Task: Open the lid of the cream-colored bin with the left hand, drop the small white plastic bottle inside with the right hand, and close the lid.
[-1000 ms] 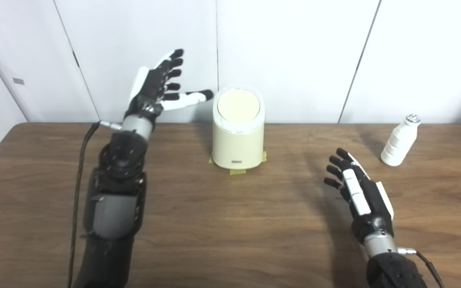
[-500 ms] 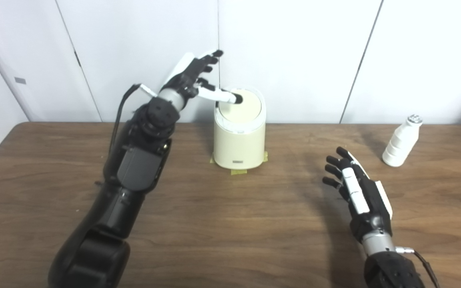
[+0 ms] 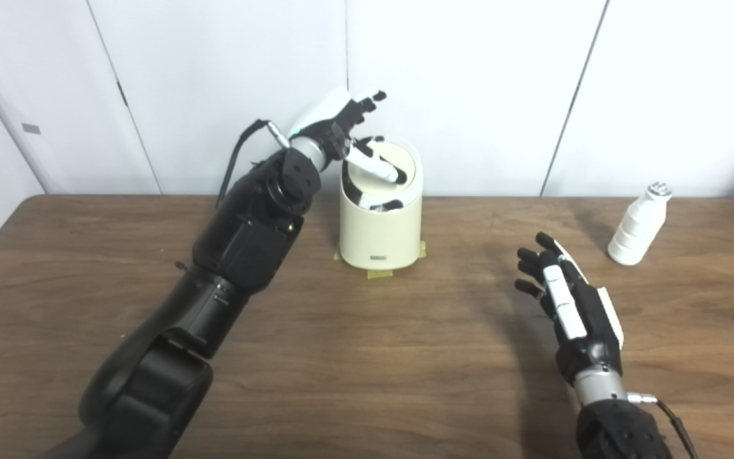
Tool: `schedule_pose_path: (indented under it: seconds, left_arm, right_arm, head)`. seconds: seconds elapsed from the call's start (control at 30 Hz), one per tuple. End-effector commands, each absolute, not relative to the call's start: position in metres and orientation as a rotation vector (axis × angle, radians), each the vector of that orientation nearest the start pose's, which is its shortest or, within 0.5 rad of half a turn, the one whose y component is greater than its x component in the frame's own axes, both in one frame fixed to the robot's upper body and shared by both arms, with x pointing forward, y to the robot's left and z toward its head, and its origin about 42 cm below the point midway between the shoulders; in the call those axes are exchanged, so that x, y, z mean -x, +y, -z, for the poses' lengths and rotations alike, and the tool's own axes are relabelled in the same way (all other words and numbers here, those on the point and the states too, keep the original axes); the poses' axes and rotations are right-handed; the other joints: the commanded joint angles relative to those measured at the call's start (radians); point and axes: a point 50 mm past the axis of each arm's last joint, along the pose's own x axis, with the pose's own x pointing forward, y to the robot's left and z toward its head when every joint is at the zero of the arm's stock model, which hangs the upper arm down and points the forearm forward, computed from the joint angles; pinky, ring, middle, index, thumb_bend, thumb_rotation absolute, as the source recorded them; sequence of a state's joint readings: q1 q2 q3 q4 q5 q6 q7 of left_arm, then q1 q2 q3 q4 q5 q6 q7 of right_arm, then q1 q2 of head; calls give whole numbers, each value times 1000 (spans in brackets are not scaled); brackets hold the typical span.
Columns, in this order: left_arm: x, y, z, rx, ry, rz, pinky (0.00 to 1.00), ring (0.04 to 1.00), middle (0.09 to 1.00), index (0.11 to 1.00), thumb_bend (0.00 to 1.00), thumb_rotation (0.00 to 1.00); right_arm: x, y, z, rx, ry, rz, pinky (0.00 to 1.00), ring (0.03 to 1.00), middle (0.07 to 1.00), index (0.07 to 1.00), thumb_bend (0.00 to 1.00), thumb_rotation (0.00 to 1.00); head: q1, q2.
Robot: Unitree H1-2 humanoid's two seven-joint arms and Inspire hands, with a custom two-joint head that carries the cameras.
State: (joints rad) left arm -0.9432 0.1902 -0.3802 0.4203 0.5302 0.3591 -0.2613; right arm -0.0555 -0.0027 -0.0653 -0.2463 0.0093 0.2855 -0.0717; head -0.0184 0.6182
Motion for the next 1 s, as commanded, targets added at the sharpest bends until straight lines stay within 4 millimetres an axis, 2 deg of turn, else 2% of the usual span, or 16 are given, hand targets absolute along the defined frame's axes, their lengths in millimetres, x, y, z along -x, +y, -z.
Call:
schedule_pose_path:
  seconds: [0.0, 0.27, 0.43, 0.5, 0.63, 0.97]
  left_arm:
    - [-519, 111, -359, -1063, -290, 290, 819, 939, 959, 998, 924, 146]
    - [-522, 113, -364, -1107, -319, 296, 852, 947, 985, 1000, 900, 99]
    - [-521, 113, -372, -1175, -363, 268, 889, 963, 998, 998, 902, 114]
    - [-522, 114, -375, -1180, -378, 260, 844, 963, 995, 989, 899, 101]
    - [-524, 115, -379, -1196, -398, 244, 877, 962, 974, 977, 895, 114]
    - [-527, 116, -381, -1225, -404, 232, 847, 946, 954, 959, 904, 89]
  right_arm:
    - [-302, -224, -181, -3, -105, 106, 759, 832, 801, 873, 413, 783]
    - [-302, -226, -182, 6, -103, 108, 741, 811, 787, 871, 402, 776]
    - [-302, -226, -181, 8, -99, 105, 740, 811, 788, 875, 398, 788]
    - [-302, -226, -181, 13, -99, 103, 732, 815, 789, 876, 398, 794]
    - [-302, -225, -181, 15, -94, 107, 733, 815, 788, 874, 401, 792]
    - [-300, -224, -181, 29, -93, 107, 713, 797, 779, 869, 401, 794]
  head:
    - [-1, 3]
    - [4, 9]
    - [3, 11]
    - [3, 11]
    - [0, 12]
    - [-4, 17]
